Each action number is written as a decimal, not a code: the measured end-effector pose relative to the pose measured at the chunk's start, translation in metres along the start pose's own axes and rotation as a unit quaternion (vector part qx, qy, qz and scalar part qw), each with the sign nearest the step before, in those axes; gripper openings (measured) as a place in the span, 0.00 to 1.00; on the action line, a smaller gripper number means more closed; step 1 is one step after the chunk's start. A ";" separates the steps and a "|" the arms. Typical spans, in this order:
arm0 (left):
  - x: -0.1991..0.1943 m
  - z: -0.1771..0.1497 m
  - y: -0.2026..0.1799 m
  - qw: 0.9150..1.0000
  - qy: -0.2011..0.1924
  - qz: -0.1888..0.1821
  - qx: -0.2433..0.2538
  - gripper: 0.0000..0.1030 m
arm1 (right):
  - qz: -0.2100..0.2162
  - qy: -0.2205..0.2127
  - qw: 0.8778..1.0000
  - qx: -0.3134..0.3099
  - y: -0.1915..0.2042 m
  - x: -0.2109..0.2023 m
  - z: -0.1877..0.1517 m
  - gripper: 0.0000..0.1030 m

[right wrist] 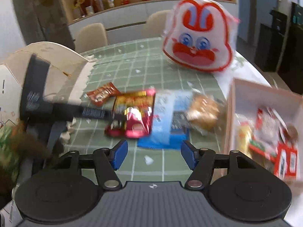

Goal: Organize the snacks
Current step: 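Move the right tool to the red egg snack packet and grasp it, then grasp the red-and-gold snack bag with the left tool while the right tool holds the egg packet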

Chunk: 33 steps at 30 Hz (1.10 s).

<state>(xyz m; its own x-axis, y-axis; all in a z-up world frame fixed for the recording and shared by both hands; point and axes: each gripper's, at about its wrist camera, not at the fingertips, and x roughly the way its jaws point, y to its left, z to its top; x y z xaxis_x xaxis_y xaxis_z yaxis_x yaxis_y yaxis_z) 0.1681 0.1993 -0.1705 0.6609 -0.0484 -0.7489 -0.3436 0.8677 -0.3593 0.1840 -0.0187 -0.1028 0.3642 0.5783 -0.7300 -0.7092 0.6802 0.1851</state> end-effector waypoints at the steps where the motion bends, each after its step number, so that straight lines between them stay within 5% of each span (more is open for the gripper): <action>1: -0.007 -0.003 0.004 1.000 -0.002 -0.006 -0.015 0.38 | 0.004 0.003 1.000 -0.005 0.004 0.006 0.006 0.62; 6: -0.038 -0.018 0.021 0.996 0.019 0.003 -0.089 0.36 | 0.021 -0.007 0.999 -0.042 0.033 0.047 0.030 0.65; 13: -0.078 -0.057 0.022 0.996 0.018 0.024 -0.083 0.36 | 0.067 -0.032 0.987 -0.143 0.095 0.134 0.062 0.73; 20: -0.100 -0.081 0.033 0.994 0.014 0.023 -0.109 0.36 | 0.070 -0.002 0.971 -0.228 0.136 0.201 0.080 0.78; 23: -0.104 -0.085 0.038 0.992 0.010 0.023 -0.122 0.36 | 0.080 0.024 0.975 -0.204 0.132 0.194 0.083 0.67; 25: -0.104 -0.085 0.039 0.992 0.011 0.022 -0.127 0.36 | 0.081 0.021 0.978 -0.191 0.126 0.172 0.080 0.48; 26: -0.104 -0.084 0.038 0.991 0.011 0.020 -0.128 0.36 | 0.084 0.018 0.979 -0.186 0.123 0.159 0.077 0.29; 33: -0.093 -0.066 0.028 0.994 0.007 -0.001 -0.113 0.36 | 0.091 0.021 0.988 -0.120 0.065 0.044 0.015 0.05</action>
<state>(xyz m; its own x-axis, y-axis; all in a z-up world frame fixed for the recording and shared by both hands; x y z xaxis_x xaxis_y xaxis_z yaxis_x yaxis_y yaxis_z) 0.0532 0.1952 -0.1473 0.6537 -0.0581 -0.7545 -0.4842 0.7341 -0.4761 0.1627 0.0576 -0.1129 0.1962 0.6589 -0.7262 -0.8854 0.4373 0.1576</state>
